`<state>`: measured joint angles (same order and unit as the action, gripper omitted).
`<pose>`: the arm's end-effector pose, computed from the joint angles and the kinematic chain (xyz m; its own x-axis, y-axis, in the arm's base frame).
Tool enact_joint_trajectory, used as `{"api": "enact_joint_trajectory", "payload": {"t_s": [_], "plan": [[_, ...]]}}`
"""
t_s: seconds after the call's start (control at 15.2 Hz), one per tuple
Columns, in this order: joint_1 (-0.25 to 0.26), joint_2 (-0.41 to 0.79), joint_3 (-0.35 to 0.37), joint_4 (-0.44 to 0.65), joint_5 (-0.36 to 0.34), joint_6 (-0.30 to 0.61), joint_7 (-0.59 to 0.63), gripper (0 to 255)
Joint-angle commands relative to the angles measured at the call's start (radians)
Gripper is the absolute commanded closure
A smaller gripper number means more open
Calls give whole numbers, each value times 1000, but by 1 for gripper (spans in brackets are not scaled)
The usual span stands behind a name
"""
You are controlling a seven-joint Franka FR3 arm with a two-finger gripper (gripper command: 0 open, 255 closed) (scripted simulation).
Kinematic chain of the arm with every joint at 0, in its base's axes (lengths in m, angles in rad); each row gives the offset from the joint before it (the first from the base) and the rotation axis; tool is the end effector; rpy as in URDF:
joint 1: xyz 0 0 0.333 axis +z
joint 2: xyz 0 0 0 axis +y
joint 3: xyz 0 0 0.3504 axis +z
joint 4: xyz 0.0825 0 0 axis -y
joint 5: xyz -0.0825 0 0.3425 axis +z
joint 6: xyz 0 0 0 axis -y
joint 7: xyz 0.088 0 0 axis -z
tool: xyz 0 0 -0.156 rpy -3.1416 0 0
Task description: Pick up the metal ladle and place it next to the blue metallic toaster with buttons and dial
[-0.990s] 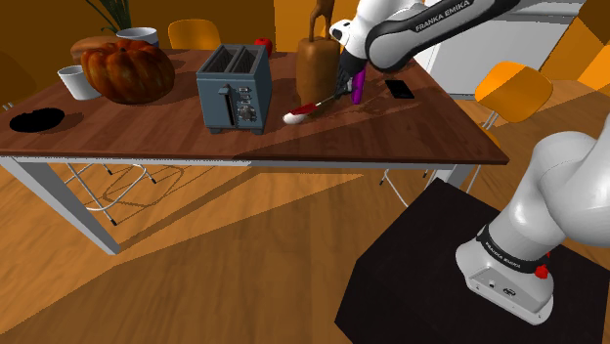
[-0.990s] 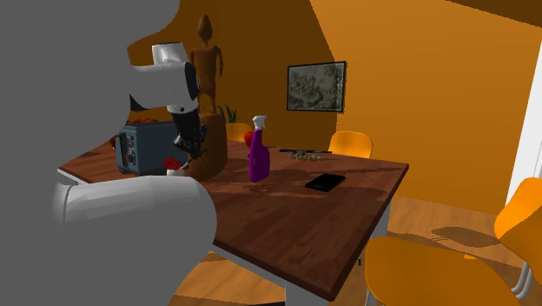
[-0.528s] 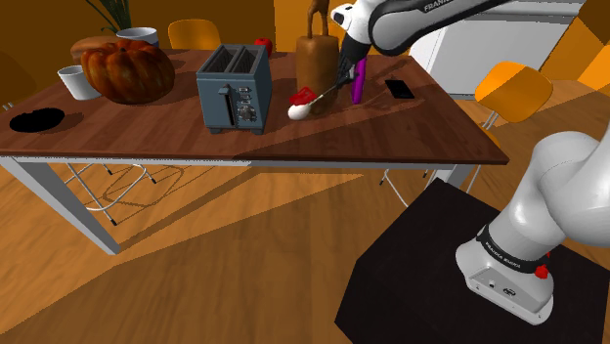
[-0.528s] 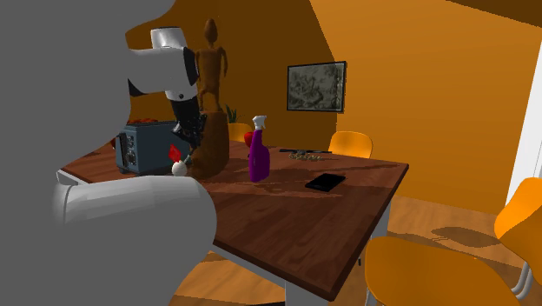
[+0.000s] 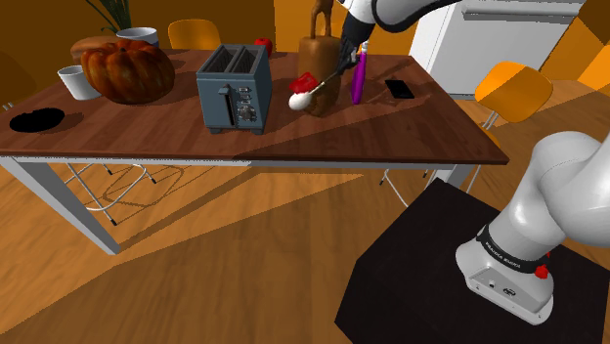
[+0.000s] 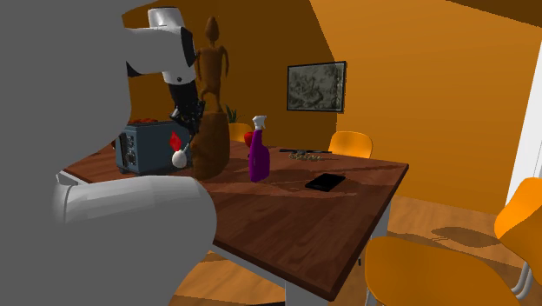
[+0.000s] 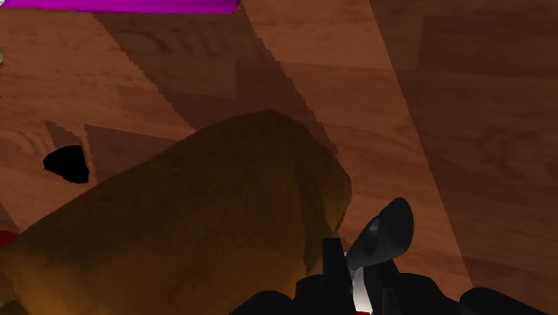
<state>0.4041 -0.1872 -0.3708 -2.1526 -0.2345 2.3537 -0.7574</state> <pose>0.5077 -0.0040 0.5198 0.5762 0.8015 0.1601 0.7244 -0.5915 0.3541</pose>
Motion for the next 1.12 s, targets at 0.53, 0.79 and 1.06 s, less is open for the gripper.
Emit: {"api": "enact_joint_trajectory", "payload": {"t_s": [0.53, 0.79, 1.06], "plan": [[4, -23, 8, 112, 11, -132, -19, 255], [7, -26, 11, 162, 17, -185, -27, 255], [17, -14, 26, 213, 20, -228, -10, 255]]}}
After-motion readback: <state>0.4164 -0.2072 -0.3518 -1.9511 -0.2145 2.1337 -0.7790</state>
